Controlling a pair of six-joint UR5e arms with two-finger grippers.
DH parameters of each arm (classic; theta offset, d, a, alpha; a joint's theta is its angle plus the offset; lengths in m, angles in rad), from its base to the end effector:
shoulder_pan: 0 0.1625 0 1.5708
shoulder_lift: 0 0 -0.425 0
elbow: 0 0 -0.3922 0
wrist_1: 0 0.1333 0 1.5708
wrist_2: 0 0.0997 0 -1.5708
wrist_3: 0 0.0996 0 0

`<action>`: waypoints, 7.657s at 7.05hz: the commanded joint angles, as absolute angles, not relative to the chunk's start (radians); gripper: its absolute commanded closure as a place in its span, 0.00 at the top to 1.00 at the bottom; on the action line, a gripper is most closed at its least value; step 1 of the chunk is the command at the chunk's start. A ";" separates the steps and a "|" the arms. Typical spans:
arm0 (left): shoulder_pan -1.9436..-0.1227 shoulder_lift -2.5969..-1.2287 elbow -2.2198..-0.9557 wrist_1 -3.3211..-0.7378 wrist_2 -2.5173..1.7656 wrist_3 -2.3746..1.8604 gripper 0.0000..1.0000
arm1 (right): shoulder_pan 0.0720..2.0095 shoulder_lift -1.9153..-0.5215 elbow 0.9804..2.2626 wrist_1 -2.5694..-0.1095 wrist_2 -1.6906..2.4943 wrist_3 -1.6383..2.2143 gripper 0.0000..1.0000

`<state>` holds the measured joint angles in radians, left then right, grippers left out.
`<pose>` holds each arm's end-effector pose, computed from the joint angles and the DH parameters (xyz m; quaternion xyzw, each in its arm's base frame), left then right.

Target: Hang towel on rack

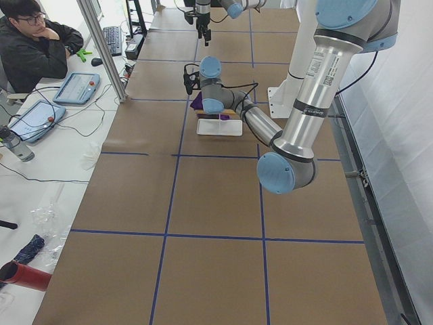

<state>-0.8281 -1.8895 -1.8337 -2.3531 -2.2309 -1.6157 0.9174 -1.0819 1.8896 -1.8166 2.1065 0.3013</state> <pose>0.3244 -0.4602 0.2692 -0.0050 0.6472 -0.1254 0.7519 -0.2997 -0.5271 0.2736 0.1207 -0.3487 -0.2345 0.8994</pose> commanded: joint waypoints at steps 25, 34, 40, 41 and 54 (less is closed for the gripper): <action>-1.557 -1.494 -1.701 -1.549 -2.325 0.080 1.00 | 1.595 -1.534 1.621 -1.761 2.287 -0.236 1.00; -1.559 -1.506 -1.729 -1.565 -2.319 0.084 1.00 | 1.595 -1.539 1.626 -1.730 2.287 -0.235 1.00; -1.559 -1.508 -1.729 -1.565 -2.321 0.083 1.00 | 1.595 -1.539 1.624 -1.730 2.287 -0.232 1.00; -1.559 -1.508 -1.727 -1.565 -2.321 0.083 1.00 | 1.595 -1.539 1.624 -1.730 2.287 -0.232 1.00; -1.559 -1.508 -1.726 -1.565 -2.321 0.083 1.00 | 1.595 -1.540 1.626 -1.730 2.287 -0.232 1.00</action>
